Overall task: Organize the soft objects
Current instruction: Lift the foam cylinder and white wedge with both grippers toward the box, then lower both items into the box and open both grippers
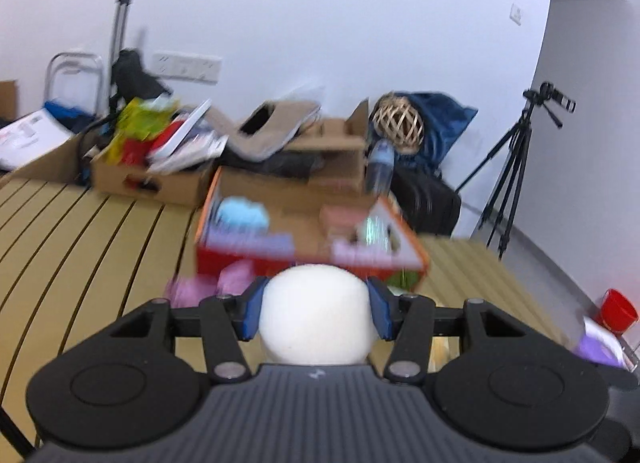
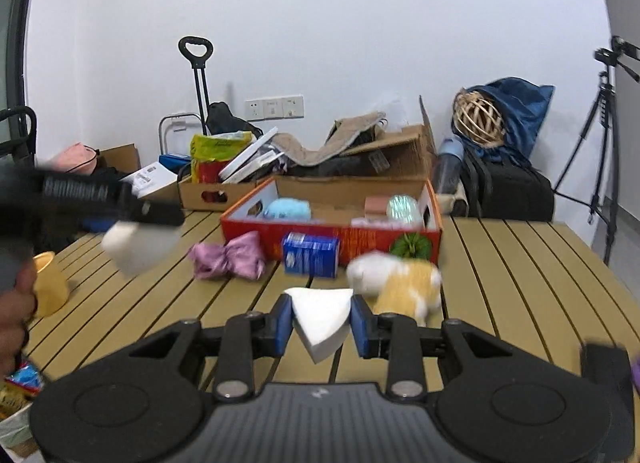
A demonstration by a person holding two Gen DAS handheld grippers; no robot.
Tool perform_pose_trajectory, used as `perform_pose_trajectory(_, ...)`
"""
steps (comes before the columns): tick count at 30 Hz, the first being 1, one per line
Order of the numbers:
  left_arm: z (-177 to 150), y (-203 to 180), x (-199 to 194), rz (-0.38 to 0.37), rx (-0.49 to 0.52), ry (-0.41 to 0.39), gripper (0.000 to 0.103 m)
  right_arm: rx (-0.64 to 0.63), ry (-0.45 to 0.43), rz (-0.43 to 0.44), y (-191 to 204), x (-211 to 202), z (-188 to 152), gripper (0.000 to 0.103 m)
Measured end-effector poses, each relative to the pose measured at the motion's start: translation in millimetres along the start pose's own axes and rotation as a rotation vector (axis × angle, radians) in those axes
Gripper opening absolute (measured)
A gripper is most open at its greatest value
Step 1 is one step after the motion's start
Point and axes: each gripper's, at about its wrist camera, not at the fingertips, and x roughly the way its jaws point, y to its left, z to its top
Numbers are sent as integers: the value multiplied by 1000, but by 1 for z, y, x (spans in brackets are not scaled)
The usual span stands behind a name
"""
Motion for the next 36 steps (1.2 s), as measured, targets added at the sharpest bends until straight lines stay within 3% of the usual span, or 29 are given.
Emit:
perform_pose_trajectory(5,70,12,93,16,27,-20,53,-59,-60,7,-21,83,62,30)
perform_pose_trajectory(8,105,25,162,-12,0,22,54,-69,-50,10,-35,142,100,31)
perform_pose_trajectory(11,122,43,225,-60,-29,58,54,-88,5,33,-48,207,130,32)
perform_pose_trajectory(17,130,68,347,8,-45,217,55,-220,175,44,-44,334,150,32)
perform_pose_trajectory(22,118,85,391,83,-30,260,60,-281,256,39,-40,398,147,33)
perform_pose_trajectory(24,117,90,396,69,-37,257,80,-282,310,23,-38,415,149,39)
perform_pose_trajectory(25,116,91,395,64,-40,241,84,-282,316,19,-39,418,149,43)
perform_pose_trajectory(26,116,92,394,58,-40,231,85,-286,317,15,-38,420,149,55)
perform_pose_trajectory(28,116,94,393,50,-42,233,85,-290,302,1,-37,421,152,68)
perform_pose_trajectory(36,129,100,359,66,-18,211,86,-202,313,19,-59,402,162,71)
